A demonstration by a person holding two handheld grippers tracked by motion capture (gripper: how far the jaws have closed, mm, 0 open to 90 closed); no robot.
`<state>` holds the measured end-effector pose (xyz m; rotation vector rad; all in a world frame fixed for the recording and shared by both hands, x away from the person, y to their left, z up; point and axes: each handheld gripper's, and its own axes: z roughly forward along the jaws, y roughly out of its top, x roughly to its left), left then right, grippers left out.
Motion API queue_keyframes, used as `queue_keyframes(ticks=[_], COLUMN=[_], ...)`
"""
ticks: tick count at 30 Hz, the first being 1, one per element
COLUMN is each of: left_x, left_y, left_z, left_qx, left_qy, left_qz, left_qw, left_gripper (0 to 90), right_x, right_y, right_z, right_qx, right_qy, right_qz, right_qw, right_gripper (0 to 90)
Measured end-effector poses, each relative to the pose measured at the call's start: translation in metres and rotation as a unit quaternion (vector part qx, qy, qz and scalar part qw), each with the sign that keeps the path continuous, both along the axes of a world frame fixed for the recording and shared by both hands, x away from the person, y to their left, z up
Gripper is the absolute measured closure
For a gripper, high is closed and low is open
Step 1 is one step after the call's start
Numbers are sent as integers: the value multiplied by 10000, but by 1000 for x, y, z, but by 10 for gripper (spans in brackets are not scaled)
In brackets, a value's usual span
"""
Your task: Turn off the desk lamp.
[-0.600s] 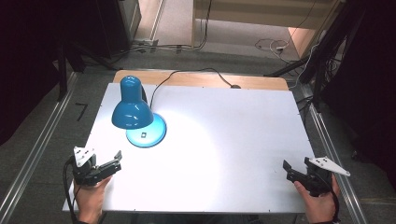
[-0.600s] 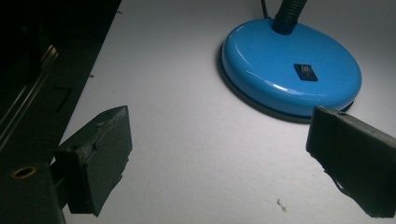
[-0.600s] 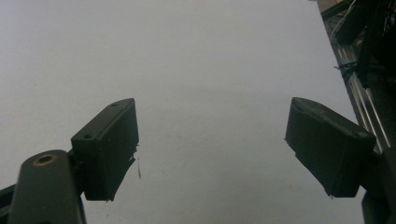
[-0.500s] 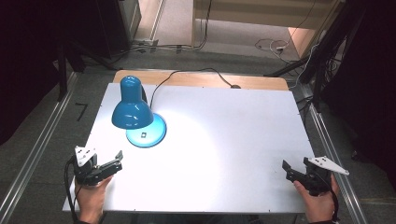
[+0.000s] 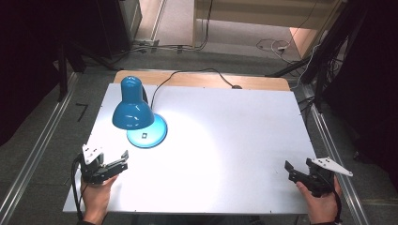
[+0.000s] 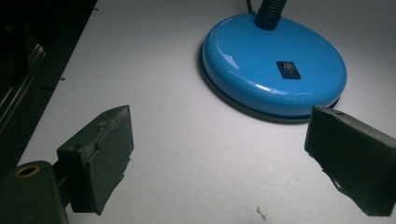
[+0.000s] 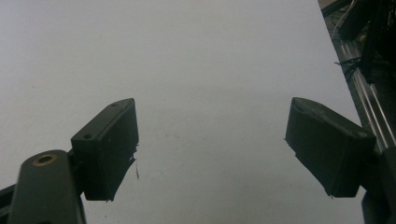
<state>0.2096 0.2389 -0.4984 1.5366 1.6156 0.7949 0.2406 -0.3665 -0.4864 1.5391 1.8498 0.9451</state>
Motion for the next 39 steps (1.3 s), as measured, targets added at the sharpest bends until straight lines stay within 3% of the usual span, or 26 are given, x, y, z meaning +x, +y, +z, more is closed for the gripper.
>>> queue_keyframes(ticks=[5,18,31,39], left_x=[1,12,23,28], left_y=[-2,-5,-9,-12], left_z=[0,-3,-4,-6], left_qx=[-15,-44,-39,22], left_qy=[-35,137,25,9], left_qz=[-36,-106,-219,-429], left_qw=[10000,9998,9997,9991], left_gripper=[208,280,447,558], right_x=[0,1,2,3], right_y=[1,1,1,1], right_z=[0,-2,-4,-4], right_qx=[22,17,23,30], right_qy=[23,76,132,165], right_qz=[9,14,22,22], right_qw=[10000,10000,9999,9999], right_gripper=[160,161,161,161])
